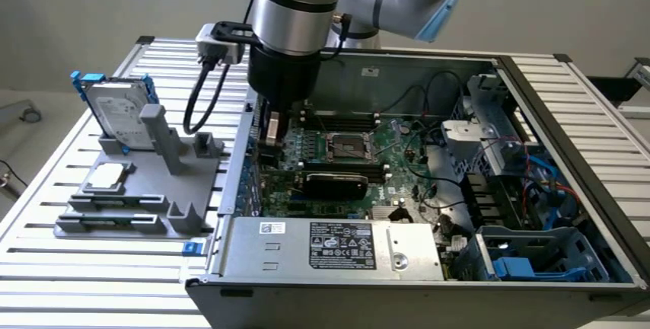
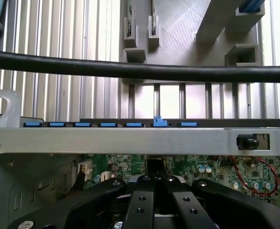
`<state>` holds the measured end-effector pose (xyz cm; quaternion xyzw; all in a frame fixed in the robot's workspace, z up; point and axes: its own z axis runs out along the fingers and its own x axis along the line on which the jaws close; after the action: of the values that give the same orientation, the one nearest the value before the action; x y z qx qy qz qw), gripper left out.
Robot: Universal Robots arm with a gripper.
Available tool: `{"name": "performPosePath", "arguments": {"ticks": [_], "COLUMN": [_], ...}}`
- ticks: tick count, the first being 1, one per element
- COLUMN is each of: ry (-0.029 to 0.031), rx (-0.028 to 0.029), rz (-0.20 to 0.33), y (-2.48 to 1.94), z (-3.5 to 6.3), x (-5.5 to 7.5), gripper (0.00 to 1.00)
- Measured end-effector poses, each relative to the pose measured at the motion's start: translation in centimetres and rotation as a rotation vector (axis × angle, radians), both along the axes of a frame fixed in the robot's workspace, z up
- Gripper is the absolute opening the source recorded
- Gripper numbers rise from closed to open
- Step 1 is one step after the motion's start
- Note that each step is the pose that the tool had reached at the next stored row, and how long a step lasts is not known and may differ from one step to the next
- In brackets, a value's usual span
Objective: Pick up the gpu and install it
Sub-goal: 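Press down on the gpu until it lock into place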
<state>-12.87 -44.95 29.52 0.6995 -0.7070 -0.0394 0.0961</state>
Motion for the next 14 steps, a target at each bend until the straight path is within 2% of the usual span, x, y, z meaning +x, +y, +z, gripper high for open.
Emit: {"name": "performPosePath", "arguments": {"ticks": [6, 14], "ry": [0.0011, 0.0038], "rx": [-0.0019, -0.0032], "rz": [-0.007, -0.022], "y": [0.25, 0.28], "z": [0.01, 0.15], "x": [-0.04, -0.08], "gripper": [0.11, 0.11]}}
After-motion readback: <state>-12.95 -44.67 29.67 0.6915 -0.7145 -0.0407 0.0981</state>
